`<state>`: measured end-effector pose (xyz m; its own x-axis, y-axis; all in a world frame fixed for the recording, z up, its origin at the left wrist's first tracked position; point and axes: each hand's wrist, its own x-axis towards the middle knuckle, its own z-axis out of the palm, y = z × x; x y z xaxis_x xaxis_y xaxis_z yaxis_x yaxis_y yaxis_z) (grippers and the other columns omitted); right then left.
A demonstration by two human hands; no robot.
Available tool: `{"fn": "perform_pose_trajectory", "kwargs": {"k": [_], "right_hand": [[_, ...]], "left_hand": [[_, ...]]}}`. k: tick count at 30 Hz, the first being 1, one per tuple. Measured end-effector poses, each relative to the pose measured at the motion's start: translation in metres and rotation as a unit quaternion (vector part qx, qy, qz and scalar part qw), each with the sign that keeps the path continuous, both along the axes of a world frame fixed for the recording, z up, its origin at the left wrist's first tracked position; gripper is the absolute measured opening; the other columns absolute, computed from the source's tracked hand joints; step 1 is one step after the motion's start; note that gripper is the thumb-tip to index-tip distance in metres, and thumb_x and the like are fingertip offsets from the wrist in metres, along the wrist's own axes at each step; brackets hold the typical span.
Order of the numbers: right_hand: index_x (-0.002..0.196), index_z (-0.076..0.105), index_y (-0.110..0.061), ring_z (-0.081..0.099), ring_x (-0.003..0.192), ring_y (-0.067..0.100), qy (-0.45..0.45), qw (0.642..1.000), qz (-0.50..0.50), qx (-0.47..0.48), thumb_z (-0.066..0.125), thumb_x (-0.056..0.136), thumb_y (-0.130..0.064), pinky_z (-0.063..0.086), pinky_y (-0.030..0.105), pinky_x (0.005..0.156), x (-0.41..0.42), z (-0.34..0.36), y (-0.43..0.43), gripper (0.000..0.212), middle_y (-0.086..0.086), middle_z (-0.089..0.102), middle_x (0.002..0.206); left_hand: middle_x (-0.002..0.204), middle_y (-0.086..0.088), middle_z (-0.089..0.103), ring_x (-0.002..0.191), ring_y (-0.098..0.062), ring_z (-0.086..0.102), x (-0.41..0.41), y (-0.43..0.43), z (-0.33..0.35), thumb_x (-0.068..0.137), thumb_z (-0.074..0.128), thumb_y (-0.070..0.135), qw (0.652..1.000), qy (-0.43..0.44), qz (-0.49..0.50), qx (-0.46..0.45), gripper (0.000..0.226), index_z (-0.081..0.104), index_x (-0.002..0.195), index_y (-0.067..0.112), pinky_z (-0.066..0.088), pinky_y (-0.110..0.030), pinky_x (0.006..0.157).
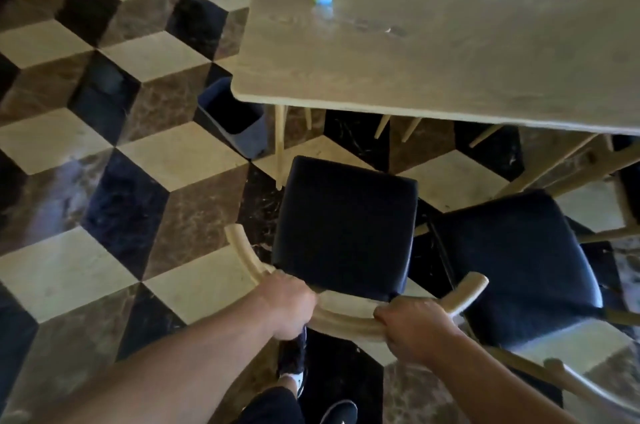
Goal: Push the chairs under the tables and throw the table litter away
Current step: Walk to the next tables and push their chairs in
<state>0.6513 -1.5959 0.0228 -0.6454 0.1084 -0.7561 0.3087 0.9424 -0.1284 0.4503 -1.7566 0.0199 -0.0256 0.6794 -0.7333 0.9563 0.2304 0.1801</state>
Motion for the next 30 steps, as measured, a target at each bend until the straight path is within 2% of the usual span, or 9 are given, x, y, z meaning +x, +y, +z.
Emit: {"fn": "perform_pose_trajectory", "kwargs": {"k": [3,7,10,15,19,24,27,30], "right_hand": [[0.120,0.058,-0.029,0.068,0.104,0.031,0.026,1.000,0.000,0.010,0.052,0.093,-0.030,0.048,0.042,0.085,-0.034,0.005,0.035,0.027,0.001,0.069,0.111],[0.125,0.057,-0.031,0.069,0.103,0.029,0.041,0.999,0.011,0.015,0.056,0.092,-0.032,0.045,0.040,0.080,-0.072,0.008,0.091,0.033,0.000,0.071,0.110],[0.125,0.058,-0.030,0.069,0.098,0.027,0.048,0.999,0.013,0.010,0.059,0.092,-0.031,0.053,0.041,0.084,-0.093,0.005,0.136,0.033,-0.001,0.071,0.105],[0.126,0.059,-0.032,0.068,0.095,0.026,0.058,0.998,0.010,-0.005,0.054,0.093,-0.031,0.054,0.042,0.084,-0.124,-0.002,0.203,0.033,-0.003,0.069,0.101],[0.119,0.059,-0.034,0.066,0.089,0.025,0.077,0.997,0.010,-0.006,0.056,0.095,-0.031,0.049,0.041,0.075,-0.145,-0.008,0.239,0.025,-0.008,0.059,0.090],[0.123,0.059,-0.033,0.058,0.081,0.023,0.082,0.996,0.029,0.004,0.054,0.097,-0.031,0.042,0.038,0.067,-0.158,-0.014,0.260,0.027,-0.010,0.055,0.087],[0.126,0.060,-0.032,0.055,0.080,0.022,0.076,0.997,0.030,0.007,0.054,0.098,-0.031,0.039,0.037,0.068,-0.154,-0.016,0.260,0.029,-0.008,0.059,0.089],[0.127,0.059,-0.029,0.066,0.092,0.026,0.070,0.997,0.037,0.013,0.055,0.098,-0.032,0.042,0.039,0.071,-0.151,-0.016,0.255,0.030,-0.004,0.068,0.101]], "left_hand": [[0.095,0.003,0.068,0.088,-0.025,0.063,-0.037,0.037,0.007,0.094,0.066,0.025,1.000,-0.006,0.005,0.013,0.007,0.063,0.098,0.030,0.044,-0.043,0.077],[0.085,0.010,0.062,0.078,-0.019,0.060,-0.073,0.088,0.006,0.092,0.066,0.021,1.000,-0.004,0.010,0.015,0.016,0.068,0.104,0.031,0.055,-0.042,0.077],[0.080,0.011,0.059,0.073,-0.016,0.059,-0.089,0.127,0.002,0.092,0.066,0.019,0.999,0.002,0.025,0.029,0.020,0.070,0.106,0.032,0.052,-0.038,0.073],[0.088,0.009,0.066,0.081,-0.018,0.065,-0.117,0.189,-0.004,0.092,0.065,0.022,0.999,-0.003,0.047,0.023,0.023,0.070,0.111,0.035,0.058,-0.042,0.080],[0.088,0.010,0.066,0.078,-0.016,0.063,-0.137,0.222,-0.007,0.092,0.065,0.025,0.998,0.004,0.054,0.019,0.027,0.068,0.116,0.038,0.053,-0.037,0.069],[0.089,0.010,0.065,0.077,-0.014,0.060,-0.147,0.241,-0.008,0.093,0.065,0.026,0.998,0.015,0.055,0.006,0.031,0.067,0.122,0.038,0.042,-0.032,0.063],[0.085,0.010,0.063,0.072,-0.012,0.058,-0.143,0.241,-0.012,0.093,0.065,0.025,0.998,0.020,0.054,0.004,0.026,0.067,0.117,0.037,0.043,-0.032,0.061],[0.083,0.010,0.061,0.070,-0.011,0.057,-0.138,0.235,-0.018,0.094,0.065,0.025,0.998,0.026,0.057,0.004,0.026,0.065,0.118,0.035,0.044,-0.033,0.061]]}}
